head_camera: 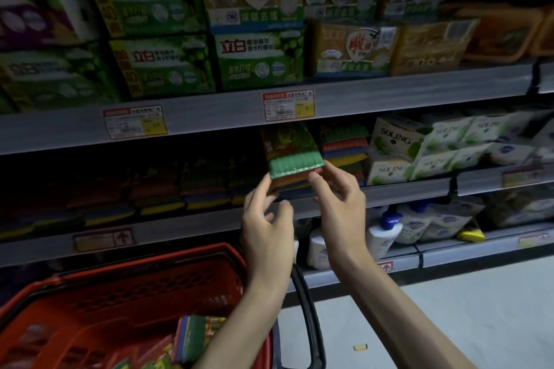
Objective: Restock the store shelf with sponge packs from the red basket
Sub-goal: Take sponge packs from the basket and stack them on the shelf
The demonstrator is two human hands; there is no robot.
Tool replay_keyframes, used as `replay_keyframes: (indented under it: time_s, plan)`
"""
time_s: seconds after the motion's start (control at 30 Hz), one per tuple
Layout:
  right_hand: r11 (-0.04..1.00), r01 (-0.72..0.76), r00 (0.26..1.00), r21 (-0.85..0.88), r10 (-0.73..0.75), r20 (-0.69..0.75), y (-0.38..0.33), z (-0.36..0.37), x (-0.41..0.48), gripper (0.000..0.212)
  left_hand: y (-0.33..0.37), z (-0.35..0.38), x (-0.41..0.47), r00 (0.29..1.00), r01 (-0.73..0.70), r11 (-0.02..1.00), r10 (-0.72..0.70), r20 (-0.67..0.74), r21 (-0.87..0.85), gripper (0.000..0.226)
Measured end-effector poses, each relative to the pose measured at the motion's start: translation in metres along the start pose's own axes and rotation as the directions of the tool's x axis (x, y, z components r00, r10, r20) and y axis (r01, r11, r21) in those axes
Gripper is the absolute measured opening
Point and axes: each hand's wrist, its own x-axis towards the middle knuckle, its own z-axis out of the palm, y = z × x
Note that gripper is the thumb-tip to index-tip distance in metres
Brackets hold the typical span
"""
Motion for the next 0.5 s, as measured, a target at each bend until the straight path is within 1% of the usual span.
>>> replay_keyframes:
  time_s: [0.13,0.23,0.43,0.5]
  plan:
    - [1.0,-0.019,1.0,-0.025,0.019,0.01,0.0,-0.003,0.001,0.045,0.003,0.006,0.009,1.0,-0.01,1.0,0.01,-0.01,-0.02,0.052]
    - [0.999,-0.037,0.999,-0.032,0.038,0.03,0.0,-0.003,0.003,0.054,0.005,0.011,0.016,1.0,-0.015,1.0,0.015,-0.02,-0.021,0.051]
    - [0.997,-0.052,0.997,-0.05,0.055,0.05,0.003,-0.001,0.007,0.058,0.004,0.017,0.033,0.999,-0.01,1.0,0.011,-0.038,0.019,0.049]
    - [0.996,-0.063,0.997,-0.063,0.066,0.039,0.003,0.0,0.007,0.065,0.003,0.02,0.037,0.999,-0.013,0.999,0.015,-0.043,0.041,0.048]
